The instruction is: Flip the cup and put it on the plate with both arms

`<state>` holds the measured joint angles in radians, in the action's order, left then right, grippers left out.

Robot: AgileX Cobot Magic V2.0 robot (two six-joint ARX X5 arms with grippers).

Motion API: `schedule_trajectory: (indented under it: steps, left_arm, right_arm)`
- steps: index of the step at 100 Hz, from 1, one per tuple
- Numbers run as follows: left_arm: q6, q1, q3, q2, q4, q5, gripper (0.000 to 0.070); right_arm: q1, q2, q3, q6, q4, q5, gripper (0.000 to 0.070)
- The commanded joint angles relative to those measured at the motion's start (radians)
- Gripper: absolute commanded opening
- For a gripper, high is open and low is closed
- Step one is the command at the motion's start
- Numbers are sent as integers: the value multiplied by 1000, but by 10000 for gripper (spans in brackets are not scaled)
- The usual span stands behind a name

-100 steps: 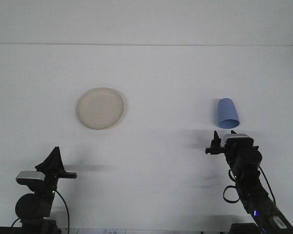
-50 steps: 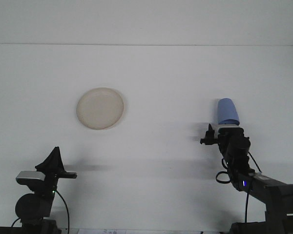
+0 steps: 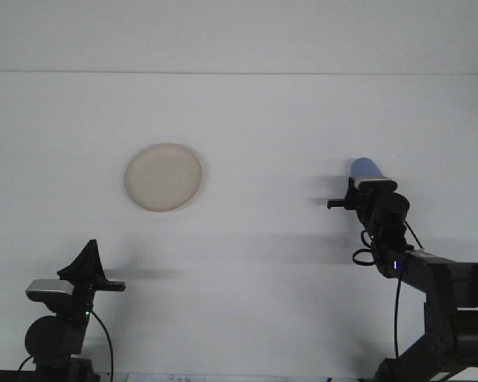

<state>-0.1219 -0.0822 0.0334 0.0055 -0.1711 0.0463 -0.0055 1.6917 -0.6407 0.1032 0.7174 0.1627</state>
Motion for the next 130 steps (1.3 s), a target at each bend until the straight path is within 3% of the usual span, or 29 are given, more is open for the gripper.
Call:
schedule_trajectory:
  steps: [1,11,21,45,61,76,92,130]
  left_arm:
    - [-3,2,-18,-1,-10,-4,12]
    - [-3,2,-18,-1,-10,-4,12]
    - [-3,2,-18,-1,-10,-4,12]
    - [-3,2,-18,-1,-10,-4,12]
    - [-3,2,-18,-1,-10,-4,12]
    - [-3,2,-18,-1,-10,-4,12]
    - [-3,2,-18,-1,-10,-4,12]
    - [-3,2,-18,-1,-10,-4,12]
  right_arm:
    - [21,-50,-8,9,-14,5,0]
    - [63,-183,-20,-6,-144,5,0]
    - [118,-340,-100,-6,-462,6,0]
    - [304,-480,-554,-141,-1411,46,0]
    - [484,-441,-767,-170,-1794,38,0]
    - [653,-378,-802,-164,-1945,-14,0]
    - [757,-270,-802,-151,-2000,-14,0]
    - [839,-30,-802,-165,-2067,-11,0]
